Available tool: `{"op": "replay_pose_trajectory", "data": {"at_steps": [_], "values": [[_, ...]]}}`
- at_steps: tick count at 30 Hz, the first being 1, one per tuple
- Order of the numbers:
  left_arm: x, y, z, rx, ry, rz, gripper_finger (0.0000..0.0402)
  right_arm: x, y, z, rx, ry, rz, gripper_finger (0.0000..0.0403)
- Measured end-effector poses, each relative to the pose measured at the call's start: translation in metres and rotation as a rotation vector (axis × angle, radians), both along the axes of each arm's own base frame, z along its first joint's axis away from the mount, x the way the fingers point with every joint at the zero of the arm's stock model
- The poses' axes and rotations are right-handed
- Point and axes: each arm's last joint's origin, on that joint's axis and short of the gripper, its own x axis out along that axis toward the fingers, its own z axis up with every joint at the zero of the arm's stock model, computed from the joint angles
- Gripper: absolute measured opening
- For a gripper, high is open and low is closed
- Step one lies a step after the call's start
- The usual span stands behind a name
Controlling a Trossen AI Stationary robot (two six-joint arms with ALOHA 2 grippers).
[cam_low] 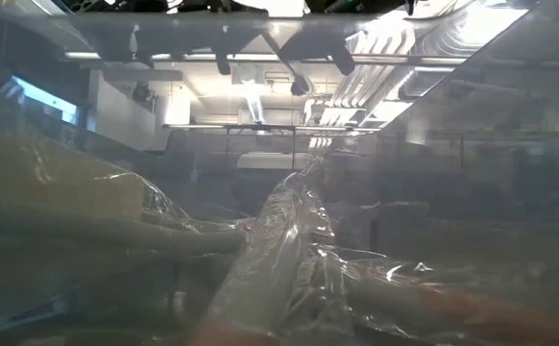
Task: Pick & Place Toothbrushes
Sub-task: Put the green toothbrush into the transparent bin
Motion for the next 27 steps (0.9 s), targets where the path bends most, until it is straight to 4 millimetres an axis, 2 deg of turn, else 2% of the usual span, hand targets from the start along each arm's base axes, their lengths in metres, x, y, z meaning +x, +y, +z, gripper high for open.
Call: {"op": "replay_pose_trajectory", "data": {"at_steps": [10, 20, 27], "values": [[0.010, 0.005, -0.004, -0.035, 0.063, -0.009, 0.0120, 0.011, 0.012, -0.013, -0.019, 0.042, -0.029, 0.0009], [0.010, 0.004, -0.003, -0.028, 0.062, -0.036, 0.0120, 0.009, 0.009, -0.012, -0.100, 0.069, -0.183, 0.0009], [0.009, 0.003, -0.003, -0.020, 0.062, -0.055, 0.0120, -0.002, 0.012, 0.005, -0.144, 0.036, -0.191, 0.0009]]}}
